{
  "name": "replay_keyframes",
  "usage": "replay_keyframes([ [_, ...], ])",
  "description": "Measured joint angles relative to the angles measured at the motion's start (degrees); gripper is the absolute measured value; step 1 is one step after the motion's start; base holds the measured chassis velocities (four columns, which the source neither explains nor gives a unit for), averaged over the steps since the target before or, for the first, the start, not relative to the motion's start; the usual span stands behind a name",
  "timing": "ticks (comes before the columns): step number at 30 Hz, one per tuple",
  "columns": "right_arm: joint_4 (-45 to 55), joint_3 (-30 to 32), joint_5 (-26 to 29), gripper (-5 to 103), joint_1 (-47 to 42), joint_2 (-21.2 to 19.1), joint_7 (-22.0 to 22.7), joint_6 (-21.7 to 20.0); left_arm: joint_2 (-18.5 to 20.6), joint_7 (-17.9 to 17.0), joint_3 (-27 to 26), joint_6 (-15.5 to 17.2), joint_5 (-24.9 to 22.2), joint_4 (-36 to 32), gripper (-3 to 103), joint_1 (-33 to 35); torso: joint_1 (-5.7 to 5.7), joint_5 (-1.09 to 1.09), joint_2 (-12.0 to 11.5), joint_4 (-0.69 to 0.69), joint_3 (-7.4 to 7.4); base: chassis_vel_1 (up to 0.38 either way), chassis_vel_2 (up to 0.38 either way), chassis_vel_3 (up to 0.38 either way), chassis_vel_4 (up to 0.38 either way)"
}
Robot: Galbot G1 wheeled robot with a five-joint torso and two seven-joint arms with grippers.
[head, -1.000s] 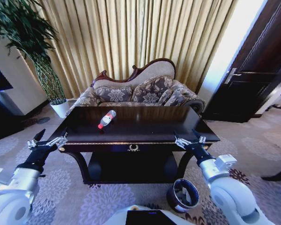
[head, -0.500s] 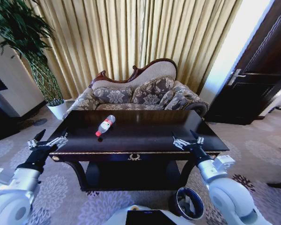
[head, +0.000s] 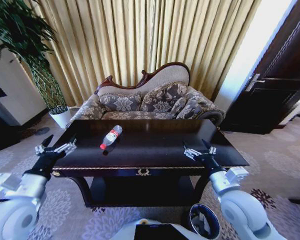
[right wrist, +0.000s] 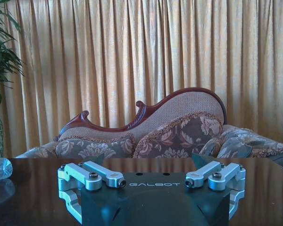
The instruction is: Move to the front of the table and place the trash on the table into the trash bin.
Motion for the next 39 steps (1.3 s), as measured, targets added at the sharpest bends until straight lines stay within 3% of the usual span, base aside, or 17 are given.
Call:
replay_keyframes([
  [5,-0.4,-0.2,0.0,100,0.1,0.1,0.0,0.2,6.9,-3.3,3.3,0.6,-2.4,4.3,100,-4.6,0.01,0.0,0.0,0.01,0.01,0.0,0.0,0.0,0.0],
  [7,-0.6,-0.2,-0.1,100,0.2,0.1,0.0,0.3,8.0,-3.9,4.1,0.8,-3.2,5.1,100,-5.7,0.01,0.01,0.0,0.0,0.01,0.0,0.0,0.0,0.0],
  [11,-1.5,-0.4,-1.1,100,0.4,0.2,0.0,0.9,13.0,-8.3,7.5,3.9,-10.6,7.6,100,-11.0,0.01,0.01,0.0,0.01,0.01,0.0,0.0,0.0,0.0],
  [15,-1.8,-0.5,-1.4,100,0.5,0.3,0.0,1.2,14.7,-9.4,9.0,5.0,-12.4,8.5,100,-13.0,0.01,0.01,0.0,0.01,0.0,0.0,0.0,0.0,0.0],
  [18,-2.6,-0.5,-1.5,100,0.7,0.3,0.0,1.5,18.7,-10.8,13.0,6.5,-13.9,10.3,100,-15.3,0.01,0.01,0.0,0.01,0.01,0.0,0.0,0.0,0.0],
  [22,-3.0,-0.5,-1.5,100,0.9,0.4,0.0,1.6,21.1,-11.1,15.5,7.1,-14.4,11.4,100,-16.4,0.01,0.01,0.0,0.01,0.01,0.0,0.0,0.0,0.0],
  [24,-3.6,-0.4,-1.7,100,1.1,0.9,0.0,2.2,24.5,-12.3,20.2,8.1,-16.1,13.1,100,-19.5,0.01,0.01,0.0,0.01,0.01,0.0,0.0,0.0,0.0],
  [28,-4.4,-0.1,-1.8,100,1.1,1.6,0.0,3.0,27.8,-14.3,26.2,9.9,-19.0,15.1,100,-24.5,0.01,0.01,0.0,0.0,0.01,0.0,0.0,0.0,0.0],
  [39,-5.7,-0.4,-3.0,100,1.4,3.3,0.0,3.7,32.1,-16.7,40.2,14.6,-25.3,17.2,100,-37.7,0.01,0.02,0.0,0.0,0.0,0.0,0.0,0.0,0.0],
])
